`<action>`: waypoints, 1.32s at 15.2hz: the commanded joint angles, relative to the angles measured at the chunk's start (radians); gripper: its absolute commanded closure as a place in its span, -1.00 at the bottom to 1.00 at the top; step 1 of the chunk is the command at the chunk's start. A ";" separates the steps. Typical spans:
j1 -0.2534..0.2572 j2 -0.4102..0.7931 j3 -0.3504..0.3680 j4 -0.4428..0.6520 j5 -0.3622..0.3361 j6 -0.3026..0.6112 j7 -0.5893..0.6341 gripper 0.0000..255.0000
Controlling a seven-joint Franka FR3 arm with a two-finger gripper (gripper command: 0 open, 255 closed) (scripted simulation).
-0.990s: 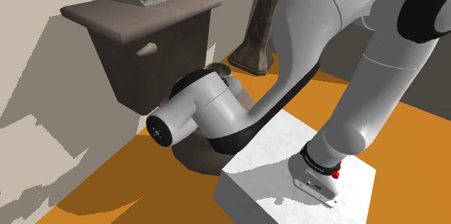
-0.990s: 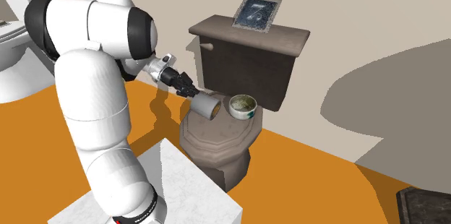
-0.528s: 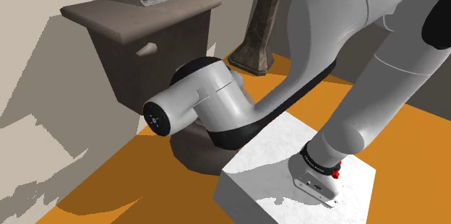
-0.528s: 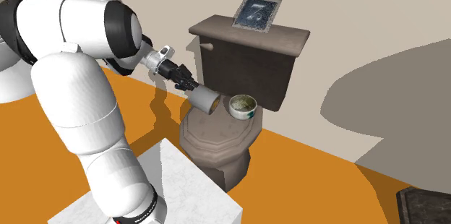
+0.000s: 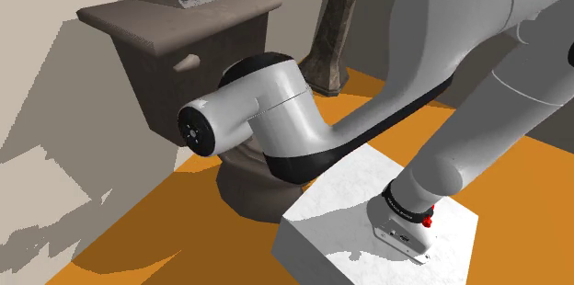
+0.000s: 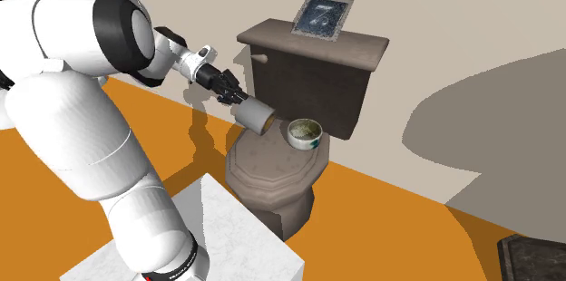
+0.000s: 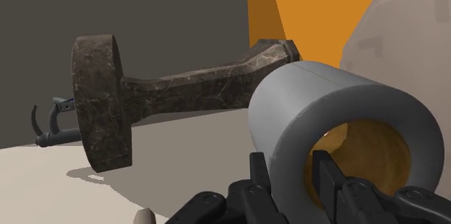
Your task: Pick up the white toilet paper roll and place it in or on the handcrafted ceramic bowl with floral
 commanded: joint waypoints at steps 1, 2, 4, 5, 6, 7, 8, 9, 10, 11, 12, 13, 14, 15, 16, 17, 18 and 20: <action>-0.002 -0.029 -0.004 0.009 0.009 -0.001 -0.032 1.00; -0.003 -0.042 -0.006 0.014 0.013 -0.002 -0.046 1.00; -0.003 -0.066 -0.011 0.023 0.020 -0.003 -0.074 1.00; -0.003 -0.067 -0.011 0.023 0.021 -0.003 -0.075 1.00; -0.015 -0.070 -0.027 0.026 0.003 0.013 -0.094 1.00; -0.028 -0.070 -0.041 0.030 -0.015 0.029 -0.112 1.00; -0.040 -0.069 -0.056 0.036 -0.034 0.043 -0.129 1.00; -0.053 -0.066 -0.069 0.043 -0.053 0.057 -0.145 1.00; -0.065 -0.062 -0.082 0.051 -0.072 0.070 -0.161 1.00; -0.078 -0.056 -0.094 0.061 -0.092 0.082 -0.176 1.00; -0.090 -0.048 -0.106 0.072 -0.111 0.093 -0.190 1.00; -0.101 -0.039 -0.118 0.084 -0.131 0.104 -0.204 1.00; -0.113 -0.028 -0.129 0.097 -0.152 0.113 -0.218 1.00; -0.125 -0.016 -0.140 0.112 -0.172 0.122 -0.232 1.00; -0.135 -0.003 -0.150 0.128 -0.192 0.131 -0.245 1.00; -0.146 0.011 -0.160 0.146 -0.212 0.138 -0.258 1.00; -0.156 0.027 -0.170 0.166 -0.235 0.145 -0.272 1.00; -0.155 0.042 -0.169 0.154 -0.241 0.148 -0.250 1.00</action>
